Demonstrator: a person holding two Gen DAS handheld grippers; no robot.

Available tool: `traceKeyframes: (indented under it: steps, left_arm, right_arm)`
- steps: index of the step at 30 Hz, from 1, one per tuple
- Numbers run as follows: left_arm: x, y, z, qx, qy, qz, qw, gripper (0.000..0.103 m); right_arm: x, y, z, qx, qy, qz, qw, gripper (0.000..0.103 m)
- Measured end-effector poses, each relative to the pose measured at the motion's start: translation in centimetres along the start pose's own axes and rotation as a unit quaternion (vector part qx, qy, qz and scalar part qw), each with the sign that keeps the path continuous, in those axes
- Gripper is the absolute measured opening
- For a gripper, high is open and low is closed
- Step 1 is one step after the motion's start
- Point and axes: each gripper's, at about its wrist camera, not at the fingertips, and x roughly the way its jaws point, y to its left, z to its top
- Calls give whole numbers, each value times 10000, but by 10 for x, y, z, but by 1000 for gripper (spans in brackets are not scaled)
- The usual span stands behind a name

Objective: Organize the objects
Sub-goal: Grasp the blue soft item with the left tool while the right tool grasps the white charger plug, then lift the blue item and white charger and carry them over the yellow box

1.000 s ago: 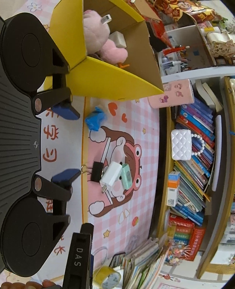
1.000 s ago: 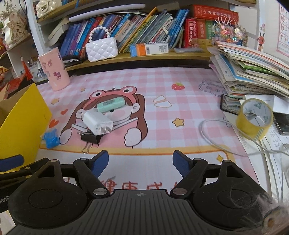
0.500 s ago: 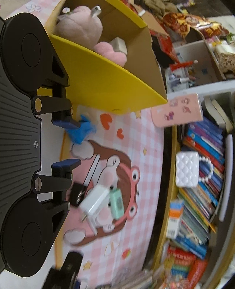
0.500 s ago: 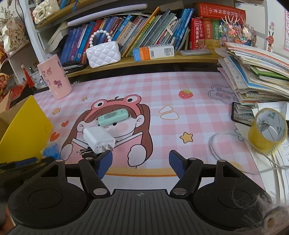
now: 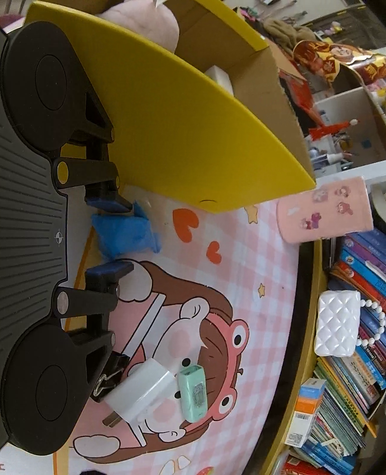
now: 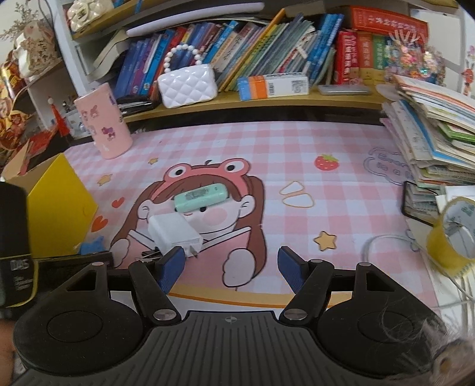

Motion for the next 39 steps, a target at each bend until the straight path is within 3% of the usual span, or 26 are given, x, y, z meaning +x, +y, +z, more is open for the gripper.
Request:
traceKeyframes:
  steps: [10, 13, 19, 20, 21, 28, 32, 39]
  left_arm:
    - [-43, 16, -17, 105, -119, -836, 9964, 28]
    - [-58, 22, -28, 275, -142, -1010, 9944, 27]
    - [-68, 38, -34, 76, -69, -1220, 9925, 27]
    - [-69, 40, -34, 40, -81, -1225, 9924, 27]
    - [-71, 42, -34, 9, -93, -1227, 9924, 27]
    - [-79, 51, -37, -66, -171, -1313, 9912, 27]
    - [-87, 52, -42, 27, -207, -1469, 9889, 26]
    - [-103, 53, -52, 350, -364, -1768, 9829, 26]
  right_arm:
    - [45, 12, 21, -43, 231, 664, 9975, 68]
    - [67, 18, 26, -171, 394, 753, 9962, 68]
    - [89, 26, 22, -646, 659, 884, 9918, 62]
    - [89, 30, 19, -863, 595, 837, 9910, 53]
    - [88, 32, 18, -1016, 542, 791, 9902, 52]
    - [73, 29, 18, -767, 321, 623, 9946, 51]
    - [43, 31, 18, -651, 80, 557, 9963, 51]
    - [-3, 34, 3, -358, 59, 277, 9990, 51]
